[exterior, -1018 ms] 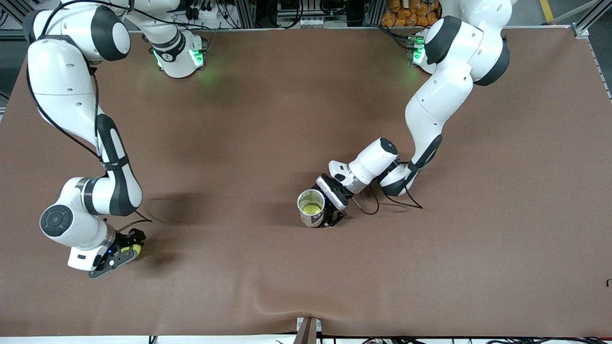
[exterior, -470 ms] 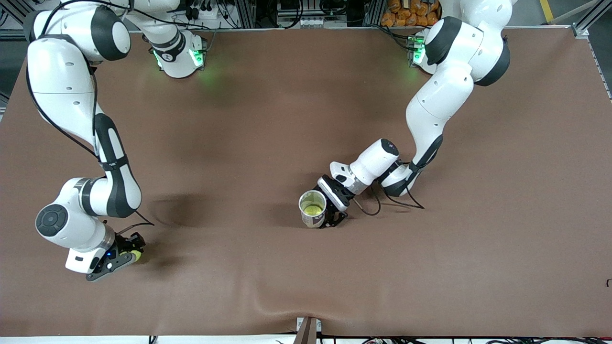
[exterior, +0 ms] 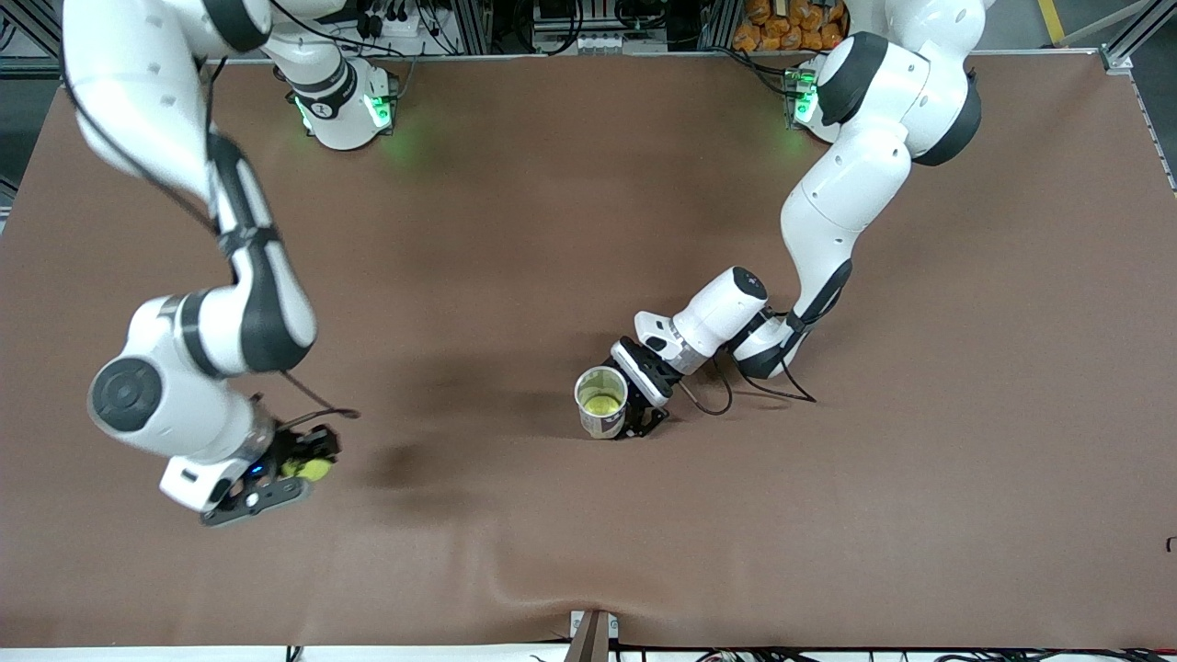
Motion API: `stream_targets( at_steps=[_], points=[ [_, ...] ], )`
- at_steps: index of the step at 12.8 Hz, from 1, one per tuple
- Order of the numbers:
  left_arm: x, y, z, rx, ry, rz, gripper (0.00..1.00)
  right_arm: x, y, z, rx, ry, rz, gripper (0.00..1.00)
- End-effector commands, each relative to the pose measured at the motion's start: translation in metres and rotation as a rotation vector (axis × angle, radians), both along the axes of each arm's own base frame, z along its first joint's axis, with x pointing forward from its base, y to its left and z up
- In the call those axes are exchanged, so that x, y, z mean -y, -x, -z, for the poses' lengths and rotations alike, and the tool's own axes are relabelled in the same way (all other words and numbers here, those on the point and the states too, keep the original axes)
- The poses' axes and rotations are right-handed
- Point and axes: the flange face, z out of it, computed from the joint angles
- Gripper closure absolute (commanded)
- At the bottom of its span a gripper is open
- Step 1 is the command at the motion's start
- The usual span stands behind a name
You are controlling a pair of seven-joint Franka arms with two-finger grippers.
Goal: Insert tennis ball vertically with right arm
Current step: 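Carry the second ball with the right gripper over the tube opening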
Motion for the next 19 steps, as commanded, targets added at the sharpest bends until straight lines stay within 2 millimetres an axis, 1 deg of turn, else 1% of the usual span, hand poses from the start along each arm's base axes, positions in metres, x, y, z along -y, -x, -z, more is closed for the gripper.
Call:
stream_targets(
  at_steps=[1,3,4,5,7,9,11,12,14,15,18,19],
  points=[
    [-0.002,-0.002,0.003,0.006,-0.005,0.008,0.14,-0.080,0.034,-0.016,-0.038,-0.036,0.191,0.76],
    [-0.002,-0.002,0.002,0.007,-0.004,0.007,0.14,-0.145,0.060,-0.017,-0.093,-0.119,0.351,0.76],
    [-0.001,-0.002,0.002,0.006,-0.002,0.007,0.14,-0.179,0.072,-0.025,-0.099,-0.147,0.413,0.76],
    [-0.001,-0.002,0.002,0.006,-0.002,0.007,0.14,-0.203,0.079,-0.035,-0.094,-0.164,0.487,0.76],
    [-0.002,-0.003,0.002,0.006,-0.002,0.006,0.14,-0.234,0.089,-0.048,-0.082,-0.203,0.602,0.76],
    [-0.002,-0.003,0.001,0.007,-0.002,0.005,0.14,-0.268,0.099,-0.054,-0.058,-0.259,0.690,0.76],
    [-0.002,-0.003,0.002,0.007,-0.003,0.007,0.14,-0.301,0.104,-0.057,-0.006,-0.361,0.767,0.76],
    [-0.002,-0.003,0.002,0.007,-0.003,0.007,0.14,-0.314,0.105,-0.054,0.030,-0.401,0.760,0.76],
    [-0.002,-0.003,0.002,0.007,-0.003,0.007,0.14,-0.322,0.103,-0.041,0.072,-0.423,0.742,0.76],
    [-0.001,-0.002,0.002,0.006,-0.002,0.007,0.14,-0.328,0.106,-0.035,0.094,-0.410,0.718,0.76],
    [-0.001,-0.002,0.003,0.005,-0.003,0.009,0.14,-0.328,0.107,-0.028,0.130,-0.374,0.687,0.74],
    [-0.001,-0.002,0.003,0.005,-0.003,0.009,0.14,-0.329,0.107,-0.028,0.129,-0.374,0.684,0.67]
  ],
)
